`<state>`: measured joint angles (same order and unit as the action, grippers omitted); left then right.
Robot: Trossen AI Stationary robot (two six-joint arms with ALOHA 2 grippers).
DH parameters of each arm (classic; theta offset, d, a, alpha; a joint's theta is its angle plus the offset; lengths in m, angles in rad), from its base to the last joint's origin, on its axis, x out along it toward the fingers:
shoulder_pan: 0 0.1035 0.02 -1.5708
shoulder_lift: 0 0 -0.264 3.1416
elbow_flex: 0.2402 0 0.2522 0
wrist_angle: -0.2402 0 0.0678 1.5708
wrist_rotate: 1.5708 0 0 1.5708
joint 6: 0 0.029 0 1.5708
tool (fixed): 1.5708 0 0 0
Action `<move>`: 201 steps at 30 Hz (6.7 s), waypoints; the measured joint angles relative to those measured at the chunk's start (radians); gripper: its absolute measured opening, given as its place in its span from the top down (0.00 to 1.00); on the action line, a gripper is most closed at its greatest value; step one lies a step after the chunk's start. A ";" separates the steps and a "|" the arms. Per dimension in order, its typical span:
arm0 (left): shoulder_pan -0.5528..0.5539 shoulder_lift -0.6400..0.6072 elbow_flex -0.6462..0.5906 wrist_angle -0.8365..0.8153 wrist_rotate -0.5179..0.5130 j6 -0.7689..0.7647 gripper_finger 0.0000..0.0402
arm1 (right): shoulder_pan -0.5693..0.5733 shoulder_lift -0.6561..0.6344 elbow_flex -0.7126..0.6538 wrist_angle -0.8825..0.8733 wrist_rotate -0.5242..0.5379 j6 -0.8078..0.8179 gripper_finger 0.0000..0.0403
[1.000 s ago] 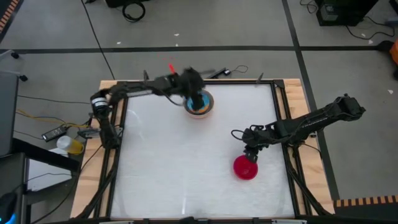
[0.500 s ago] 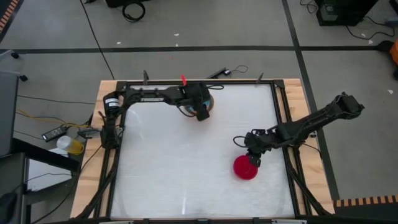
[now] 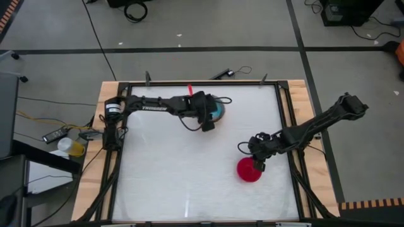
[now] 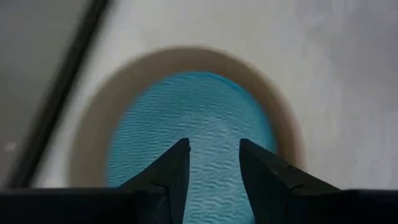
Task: Nest bowls inside each other
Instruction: Stack the red bowl on top of the printed blue bowl, then return to Home Position
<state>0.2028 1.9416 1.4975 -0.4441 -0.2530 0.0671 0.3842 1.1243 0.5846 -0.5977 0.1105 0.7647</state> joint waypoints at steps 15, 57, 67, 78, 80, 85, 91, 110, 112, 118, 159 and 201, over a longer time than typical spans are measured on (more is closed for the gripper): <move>0.001 -0.232 0.001 -0.240 -0.093 -0.059 0.65 | 0.033 0.106 -0.060 0.171 -0.054 0.028 0.72; -0.339 -0.558 -1.002 0.848 -0.103 -0.467 0.65 | 0.102 0.263 0.059 0.525 0.182 -0.351 0.91; -0.478 -0.557 -1.047 0.921 -0.202 -0.379 0.65 | -0.137 0.298 0.228 0.495 0.236 -0.422 0.95; -0.502 -0.726 -1.048 0.791 -0.262 -0.269 0.65 | -0.353 0.359 0.340 0.574 0.376 -0.556 0.94; -0.501 -0.786 -1.052 0.732 -0.280 -0.261 0.65 | -0.400 0.384 0.350 0.646 0.379 -0.563 0.93; -0.514 -0.894 -1.052 0.642 -0.298 -0.273 0.65 | -0.522 0.445 0.347 0.740 0.378 -0.600 0.93; -0.543 -0.924 -1.050 0.584 -0.330 -0.301 0.65 | -0.656 0.473 0.347 0.670 0.346 -0.559 0.92; -0.526 -0.914 -1.050 0.596 -0.338 -0.372 0.65 | -0.875 0.488 0.347 0.571 -0.321 -0.338 0.68; -0.526 -0.914 -1.050 0.597 -0.338 -0.377 0.65 | -0.886 0.488 0.347 0.561 -0.330 -0.324 0.65; -0.527 -0.921 -1.050 0.596 -0.337 -0.393 0.65 | -0.890 0.487 0.347 0.434 -0.331 -0.386 0.62; -0.299 -1.317 -1.050 0.617 -0.027 -0.023 0.65 | -0.095 -0.280 0.080 0.725 0.237 -0.740 0.98; -0.092 -1.835 -1.413 0.427 0.093 -0.127 1.00 | -0.152 -0.947 -0.504 0.691 0.237 -0.603 0.99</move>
<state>0.1105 0.1063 0.0841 -0.0166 -0.1603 -0.0599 0.2321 0.1768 0.0803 0.0929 0.3471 0.1621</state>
